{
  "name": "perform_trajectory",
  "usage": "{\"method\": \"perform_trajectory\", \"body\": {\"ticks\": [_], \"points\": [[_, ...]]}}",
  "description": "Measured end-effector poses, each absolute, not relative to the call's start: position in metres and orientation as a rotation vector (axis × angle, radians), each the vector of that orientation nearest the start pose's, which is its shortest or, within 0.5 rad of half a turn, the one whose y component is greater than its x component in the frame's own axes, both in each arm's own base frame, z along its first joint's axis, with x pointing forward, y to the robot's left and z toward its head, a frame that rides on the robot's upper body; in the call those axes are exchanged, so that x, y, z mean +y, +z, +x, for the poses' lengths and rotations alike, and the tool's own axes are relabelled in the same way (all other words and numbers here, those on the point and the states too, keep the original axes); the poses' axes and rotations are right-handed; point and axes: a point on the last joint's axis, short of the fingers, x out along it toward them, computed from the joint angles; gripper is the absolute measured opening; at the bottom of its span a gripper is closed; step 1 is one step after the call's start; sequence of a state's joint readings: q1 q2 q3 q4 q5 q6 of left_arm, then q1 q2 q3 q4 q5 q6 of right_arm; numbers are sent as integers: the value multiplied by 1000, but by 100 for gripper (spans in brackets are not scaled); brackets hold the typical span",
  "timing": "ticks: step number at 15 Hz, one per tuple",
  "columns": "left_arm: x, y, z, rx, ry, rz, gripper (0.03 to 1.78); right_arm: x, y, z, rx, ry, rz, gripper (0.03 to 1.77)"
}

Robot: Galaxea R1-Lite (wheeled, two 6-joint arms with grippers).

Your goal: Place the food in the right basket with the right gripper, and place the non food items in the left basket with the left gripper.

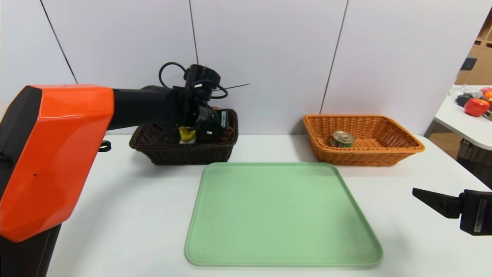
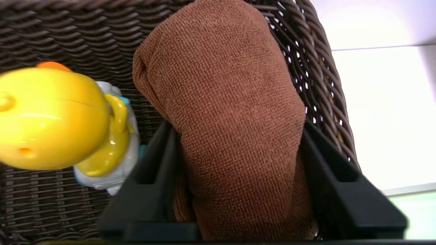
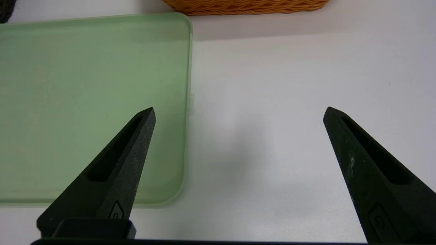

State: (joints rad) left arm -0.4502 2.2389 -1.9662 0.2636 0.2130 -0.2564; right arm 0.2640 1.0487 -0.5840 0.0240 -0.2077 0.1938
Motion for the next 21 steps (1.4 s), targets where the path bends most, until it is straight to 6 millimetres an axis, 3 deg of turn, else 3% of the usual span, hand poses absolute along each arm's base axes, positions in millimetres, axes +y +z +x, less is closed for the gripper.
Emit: {"method": "perform_trajectory", "body": {"ticks": [4,11,18,21], "points": [[-195,218,414,515,-167,-79,136,29,202,126,475,9,78,170],[-189,242,398,494,-170,-86,156,29,202,125,472,11,79,170],[-190,294,321,573,-232,-104,165,29,202,124,467,17,73,170],[-185,290,278,643,-230,-61,167,29,202,123,466,46,53,170]]}}
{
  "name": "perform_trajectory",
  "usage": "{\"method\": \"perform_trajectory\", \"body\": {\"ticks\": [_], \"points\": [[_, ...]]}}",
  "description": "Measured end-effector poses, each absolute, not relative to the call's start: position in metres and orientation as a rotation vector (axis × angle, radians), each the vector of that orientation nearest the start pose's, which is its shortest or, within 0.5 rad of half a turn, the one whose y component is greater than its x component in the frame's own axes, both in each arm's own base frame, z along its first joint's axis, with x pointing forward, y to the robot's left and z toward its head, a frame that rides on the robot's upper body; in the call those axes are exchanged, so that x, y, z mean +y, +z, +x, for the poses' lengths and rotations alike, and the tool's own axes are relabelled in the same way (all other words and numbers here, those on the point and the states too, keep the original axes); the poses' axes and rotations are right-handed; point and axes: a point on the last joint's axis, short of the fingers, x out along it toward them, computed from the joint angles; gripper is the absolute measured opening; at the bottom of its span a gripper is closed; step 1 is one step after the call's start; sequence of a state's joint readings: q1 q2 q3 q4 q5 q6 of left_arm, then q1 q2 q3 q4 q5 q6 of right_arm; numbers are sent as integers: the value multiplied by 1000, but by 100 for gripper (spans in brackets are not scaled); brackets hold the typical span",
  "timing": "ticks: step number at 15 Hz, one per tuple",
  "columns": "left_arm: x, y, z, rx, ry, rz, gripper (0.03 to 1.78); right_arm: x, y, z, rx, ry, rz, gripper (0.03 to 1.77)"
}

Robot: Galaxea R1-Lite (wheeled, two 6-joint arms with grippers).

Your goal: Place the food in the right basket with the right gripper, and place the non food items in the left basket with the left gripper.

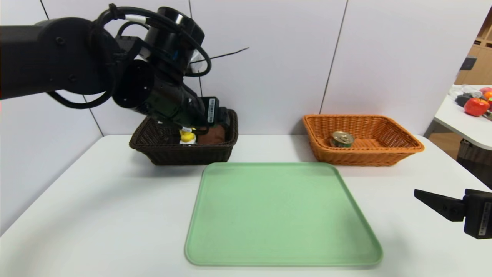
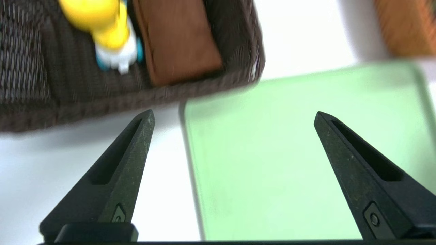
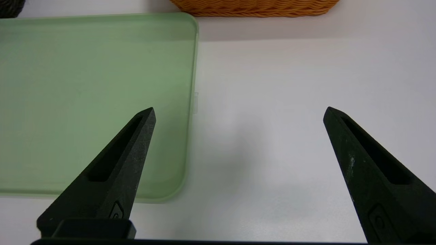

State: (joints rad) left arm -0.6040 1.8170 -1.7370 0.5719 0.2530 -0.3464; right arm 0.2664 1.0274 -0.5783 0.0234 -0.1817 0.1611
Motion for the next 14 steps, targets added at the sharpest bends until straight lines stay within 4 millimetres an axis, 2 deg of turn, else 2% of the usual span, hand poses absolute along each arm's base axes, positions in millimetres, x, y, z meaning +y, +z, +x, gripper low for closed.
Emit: {"method": "perform_trajectory", "body": {"ticks": [3,7,10,14], "points": [[-161,282,234,685,-196,-16,167,31,202,122,471,115,40,170],[-111,275,174,688,-153,-16,169,36,206,111,437,190,10,170],[-78,272,136,649,-124,-52,169,33,212,96,387,219,-17,170],[-45,264,95,592,-86,-94,169,23,211,68,367,230,-50,170]]}}
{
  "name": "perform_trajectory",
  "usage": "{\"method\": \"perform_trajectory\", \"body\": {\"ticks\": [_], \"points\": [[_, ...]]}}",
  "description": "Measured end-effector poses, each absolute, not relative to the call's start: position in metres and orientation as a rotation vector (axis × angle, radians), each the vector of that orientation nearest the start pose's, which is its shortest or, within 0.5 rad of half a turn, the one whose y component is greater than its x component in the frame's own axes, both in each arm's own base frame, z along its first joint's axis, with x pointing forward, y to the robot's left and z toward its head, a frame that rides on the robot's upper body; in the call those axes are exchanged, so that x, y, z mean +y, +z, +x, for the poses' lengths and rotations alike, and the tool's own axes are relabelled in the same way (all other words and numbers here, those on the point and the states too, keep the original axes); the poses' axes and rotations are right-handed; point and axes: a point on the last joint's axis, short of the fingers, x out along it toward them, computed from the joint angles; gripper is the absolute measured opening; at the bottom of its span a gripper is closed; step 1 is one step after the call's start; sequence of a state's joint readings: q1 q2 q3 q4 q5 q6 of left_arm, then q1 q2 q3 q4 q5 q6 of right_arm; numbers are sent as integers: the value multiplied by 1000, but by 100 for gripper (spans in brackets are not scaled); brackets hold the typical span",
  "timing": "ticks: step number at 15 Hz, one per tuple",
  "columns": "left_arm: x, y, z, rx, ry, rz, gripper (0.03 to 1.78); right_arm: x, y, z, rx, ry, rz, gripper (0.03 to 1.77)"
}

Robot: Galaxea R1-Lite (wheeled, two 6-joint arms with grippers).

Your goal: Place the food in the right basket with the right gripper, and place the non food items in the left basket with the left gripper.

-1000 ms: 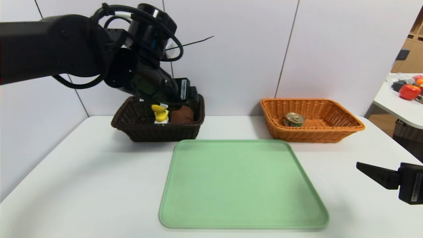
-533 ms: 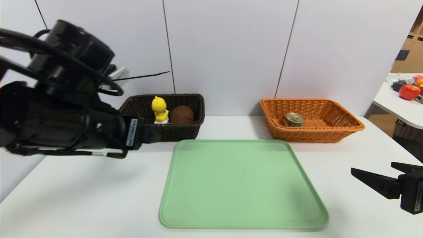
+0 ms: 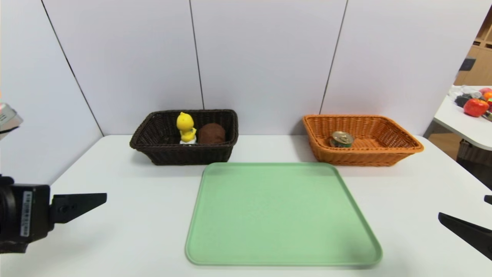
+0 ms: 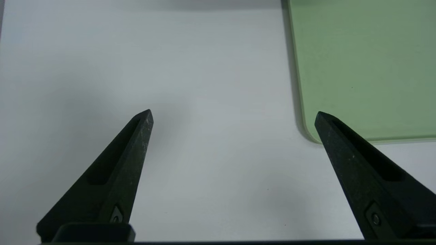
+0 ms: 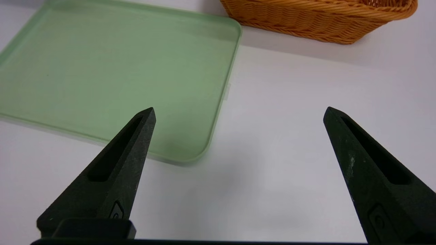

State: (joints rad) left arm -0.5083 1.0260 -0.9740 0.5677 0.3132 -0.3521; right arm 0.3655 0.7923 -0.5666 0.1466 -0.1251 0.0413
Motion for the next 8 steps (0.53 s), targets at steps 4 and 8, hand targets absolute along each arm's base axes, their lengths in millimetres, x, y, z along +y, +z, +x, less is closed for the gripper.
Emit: {"method": "perform_trajectory", "body": {"ticks": [4,8], "points": [[-20,243,61,557,-13,-112,169,11,203,38,390,210,-52,170],[-2,232,32,476,87,-94,169,2,196,18,350,121,-26,170]]}}
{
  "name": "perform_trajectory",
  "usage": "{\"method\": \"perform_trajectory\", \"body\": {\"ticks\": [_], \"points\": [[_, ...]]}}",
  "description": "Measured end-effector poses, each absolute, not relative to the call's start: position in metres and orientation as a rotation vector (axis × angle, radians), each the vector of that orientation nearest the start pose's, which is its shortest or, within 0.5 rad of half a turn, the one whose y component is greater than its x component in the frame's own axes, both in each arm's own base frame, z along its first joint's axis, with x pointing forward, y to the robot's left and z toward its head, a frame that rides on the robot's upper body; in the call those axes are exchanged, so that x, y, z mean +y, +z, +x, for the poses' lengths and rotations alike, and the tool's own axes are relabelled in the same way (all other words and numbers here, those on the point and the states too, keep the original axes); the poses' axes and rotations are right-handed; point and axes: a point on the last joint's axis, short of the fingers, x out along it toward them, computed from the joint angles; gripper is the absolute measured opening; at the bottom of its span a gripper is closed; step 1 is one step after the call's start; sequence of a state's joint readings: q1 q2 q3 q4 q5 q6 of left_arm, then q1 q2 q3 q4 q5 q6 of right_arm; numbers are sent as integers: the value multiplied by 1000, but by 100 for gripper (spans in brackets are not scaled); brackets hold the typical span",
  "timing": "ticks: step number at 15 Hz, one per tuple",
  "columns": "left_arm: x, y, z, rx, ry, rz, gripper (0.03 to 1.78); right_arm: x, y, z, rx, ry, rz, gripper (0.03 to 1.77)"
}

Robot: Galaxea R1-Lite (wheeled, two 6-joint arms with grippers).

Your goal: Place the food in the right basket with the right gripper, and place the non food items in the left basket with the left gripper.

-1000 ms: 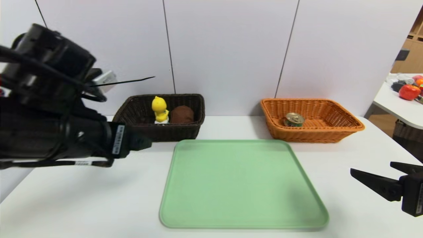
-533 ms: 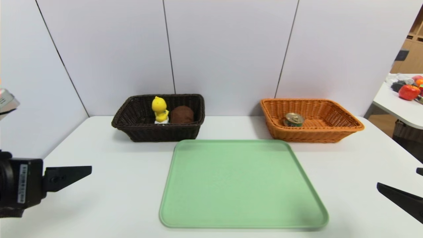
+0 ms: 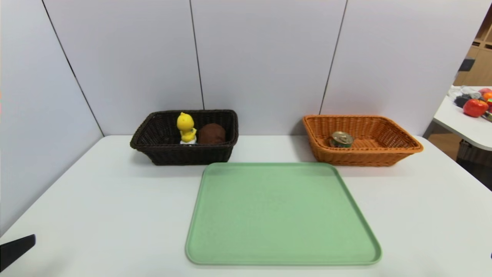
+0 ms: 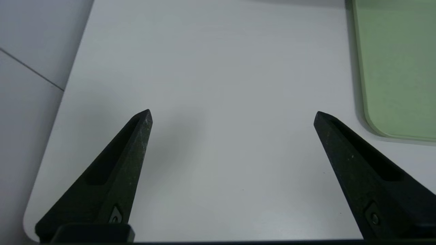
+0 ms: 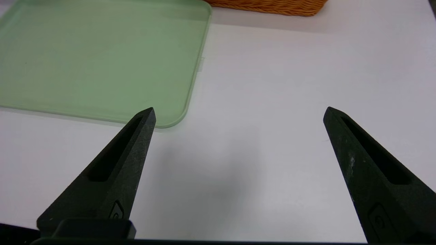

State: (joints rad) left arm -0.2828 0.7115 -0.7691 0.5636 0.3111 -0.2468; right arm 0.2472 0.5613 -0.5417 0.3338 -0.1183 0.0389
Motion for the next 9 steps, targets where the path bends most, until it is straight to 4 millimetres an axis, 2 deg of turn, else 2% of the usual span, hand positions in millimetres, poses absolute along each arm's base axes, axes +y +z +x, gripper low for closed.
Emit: {"method": "perform_trajectory", "body": {"ticks": [4,9], "points": [[6,227,7,378,183,-70,169,-2,194,3,281,5,3,170],[8,195,-14,307,216,-64,169,-3,188,-14,238,-71,-26,170]]}}
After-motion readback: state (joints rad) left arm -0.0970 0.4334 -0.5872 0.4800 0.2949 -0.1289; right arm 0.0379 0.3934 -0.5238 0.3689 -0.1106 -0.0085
